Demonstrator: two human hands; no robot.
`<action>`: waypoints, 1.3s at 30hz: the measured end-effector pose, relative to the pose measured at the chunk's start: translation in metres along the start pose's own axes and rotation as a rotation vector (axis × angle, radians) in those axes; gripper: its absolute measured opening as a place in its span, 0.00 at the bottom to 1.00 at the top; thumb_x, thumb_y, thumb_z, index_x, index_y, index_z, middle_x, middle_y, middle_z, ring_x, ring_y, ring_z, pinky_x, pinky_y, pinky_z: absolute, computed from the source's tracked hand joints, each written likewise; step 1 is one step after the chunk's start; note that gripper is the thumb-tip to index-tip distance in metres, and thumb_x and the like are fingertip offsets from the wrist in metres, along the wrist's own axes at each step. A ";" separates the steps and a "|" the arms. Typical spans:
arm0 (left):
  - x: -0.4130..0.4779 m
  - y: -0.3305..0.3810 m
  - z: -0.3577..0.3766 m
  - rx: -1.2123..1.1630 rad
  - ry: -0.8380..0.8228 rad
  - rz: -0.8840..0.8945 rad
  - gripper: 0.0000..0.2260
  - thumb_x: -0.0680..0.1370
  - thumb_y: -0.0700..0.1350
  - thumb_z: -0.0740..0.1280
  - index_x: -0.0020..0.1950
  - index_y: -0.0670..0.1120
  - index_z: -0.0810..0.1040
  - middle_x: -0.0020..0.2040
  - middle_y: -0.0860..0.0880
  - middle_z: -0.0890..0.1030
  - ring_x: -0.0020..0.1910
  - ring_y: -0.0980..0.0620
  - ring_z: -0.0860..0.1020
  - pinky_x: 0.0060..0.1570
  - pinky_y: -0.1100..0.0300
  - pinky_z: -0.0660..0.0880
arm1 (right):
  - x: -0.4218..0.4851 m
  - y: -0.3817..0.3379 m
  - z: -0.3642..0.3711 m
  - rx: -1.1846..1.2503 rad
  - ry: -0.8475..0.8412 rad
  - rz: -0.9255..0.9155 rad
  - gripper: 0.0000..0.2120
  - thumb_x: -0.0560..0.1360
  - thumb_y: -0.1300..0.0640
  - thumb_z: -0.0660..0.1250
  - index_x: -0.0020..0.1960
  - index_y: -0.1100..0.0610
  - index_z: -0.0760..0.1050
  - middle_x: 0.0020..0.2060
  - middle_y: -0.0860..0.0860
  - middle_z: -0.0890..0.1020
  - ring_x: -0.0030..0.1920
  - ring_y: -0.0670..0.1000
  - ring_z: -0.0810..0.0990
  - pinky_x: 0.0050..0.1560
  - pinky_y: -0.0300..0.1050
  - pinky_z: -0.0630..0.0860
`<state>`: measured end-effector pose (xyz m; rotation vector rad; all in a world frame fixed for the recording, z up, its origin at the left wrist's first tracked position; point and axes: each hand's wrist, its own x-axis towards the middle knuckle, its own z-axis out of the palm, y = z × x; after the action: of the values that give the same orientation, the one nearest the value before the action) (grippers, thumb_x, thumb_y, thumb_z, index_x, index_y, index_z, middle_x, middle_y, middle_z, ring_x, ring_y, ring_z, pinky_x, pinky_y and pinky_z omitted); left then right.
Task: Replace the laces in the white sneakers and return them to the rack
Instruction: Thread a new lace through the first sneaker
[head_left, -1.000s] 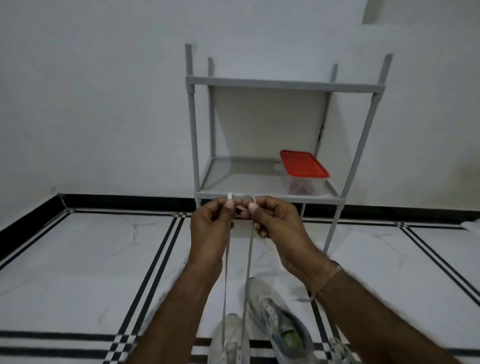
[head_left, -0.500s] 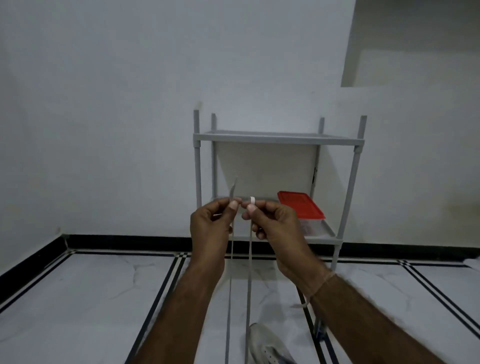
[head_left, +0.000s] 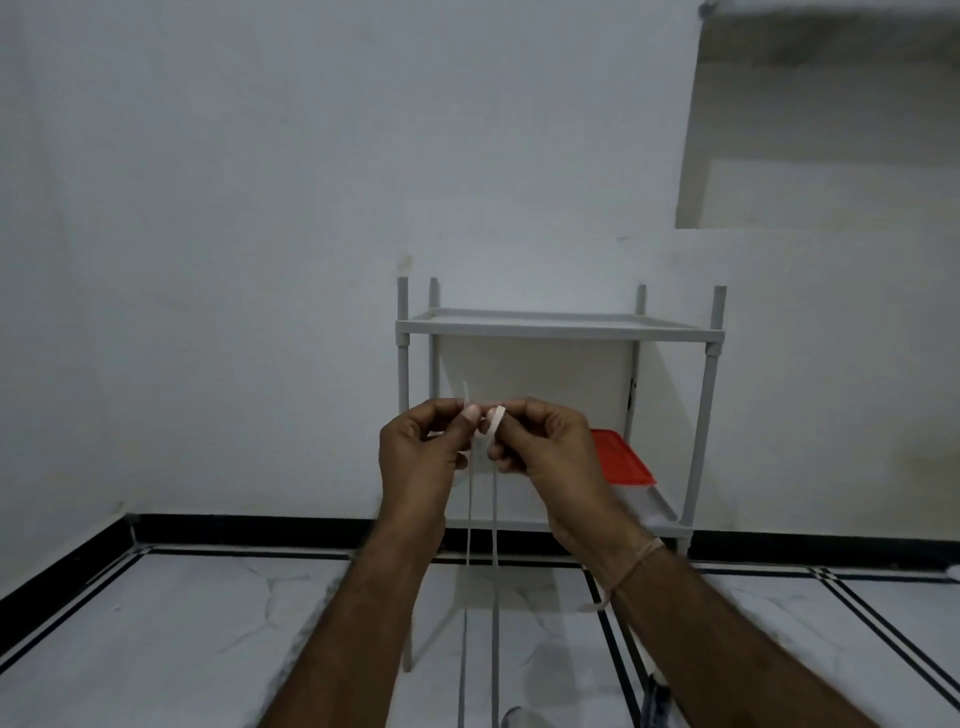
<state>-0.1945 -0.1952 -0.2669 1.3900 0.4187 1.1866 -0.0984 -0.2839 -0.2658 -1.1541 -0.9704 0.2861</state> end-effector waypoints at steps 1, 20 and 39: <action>0.001 0.001 -0.001 0.001 -0.005 0.004 0.04 0.76 0.44 0.74 0.49 0.48 0.86 0.44 0.49 0.86 0.47 0.47 0.84 0.47 0.51 0.82 | 0.001 0.000 0.000 -0.003 -0.004 0.002 0.07 0.80 0.63 0.68 0.54 0.60 0.85 0.41 0.58 0.86 0.38 0.49 0.81 0.38 0.40 0.79; -0.033 -0.051 -0.031 0.105 -0.404 -0.197 0.16 0.83 0.56 0.60 0.59 0.48 0.81 0.47 0.50 0.86 0.49 0.52 0.85 0.56 0.48 0.79 | 0.005 0.021 0.004 0.025 -0.057 0.178 0.08 0.81 0.62 0.68 0.55 0.65 0.83 0.43 0.56 0.86 0.37 0.46 0.82 0.39 0.39 0.80; -0.104 -0.175 -0.078 0.033 -0.535 -0.539 0.19 0.85 0.55 0.55 0.65 0.47 0.78 0.56 0.49 0.85 0.59 0.50 0.82 0.64 0.51 0.74 | -0.077 0.143 -0.015 -0.075 -0.173 0.343 0.10 0.81 0.60 0.68 0.54 0.67 0.82 0.42 0.57 0.87 0.31 0.46 0.75 0.30 0.34 0.69</action>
<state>-0.2333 -0.1984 -0.4806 1.4365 0.3932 0.3518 -0.0927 -0.2835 -0.4289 -1.3813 -0.9368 0.6379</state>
